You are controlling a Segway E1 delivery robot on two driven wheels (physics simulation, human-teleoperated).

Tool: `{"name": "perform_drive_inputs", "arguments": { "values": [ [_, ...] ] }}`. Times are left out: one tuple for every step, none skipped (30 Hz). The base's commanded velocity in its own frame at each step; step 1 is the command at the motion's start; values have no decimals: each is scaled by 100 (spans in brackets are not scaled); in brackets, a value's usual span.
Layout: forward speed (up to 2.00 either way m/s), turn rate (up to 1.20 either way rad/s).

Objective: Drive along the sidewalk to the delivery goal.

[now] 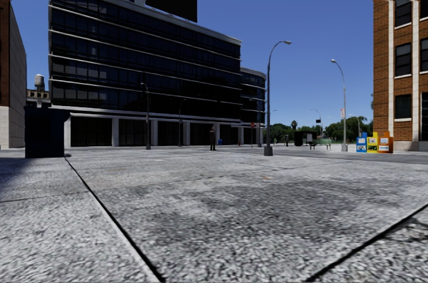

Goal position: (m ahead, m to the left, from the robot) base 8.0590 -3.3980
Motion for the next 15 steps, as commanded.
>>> {"name": "perform_drive_inputs", "arguments": {
  "values": [
    [200,0],
    [200,0],
    [200,0],
    [200,0],
    [200,0],
    [200,0],
    [200,0],
    [200,0],
    [200,0],
    [200,0],
    [200,0],
    [200,0],
    [200,0],
    [200,0],
    [200,0]
  ]
}}
